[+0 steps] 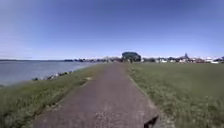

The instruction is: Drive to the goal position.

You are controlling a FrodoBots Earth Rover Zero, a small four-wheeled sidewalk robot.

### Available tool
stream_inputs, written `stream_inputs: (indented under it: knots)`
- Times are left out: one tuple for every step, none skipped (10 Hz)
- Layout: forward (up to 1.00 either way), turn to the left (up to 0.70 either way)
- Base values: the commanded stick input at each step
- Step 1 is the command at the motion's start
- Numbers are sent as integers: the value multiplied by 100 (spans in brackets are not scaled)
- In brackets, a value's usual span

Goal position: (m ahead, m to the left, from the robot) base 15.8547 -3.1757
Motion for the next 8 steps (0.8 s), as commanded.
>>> stream_inputs:
  knots:
    - [70, 0]
    - [70, 0]
    - [70, 0]
    - [70, 0]
    - [70, 0]
    - [70, 0]
    - [70, 0]
    - [70, 0]
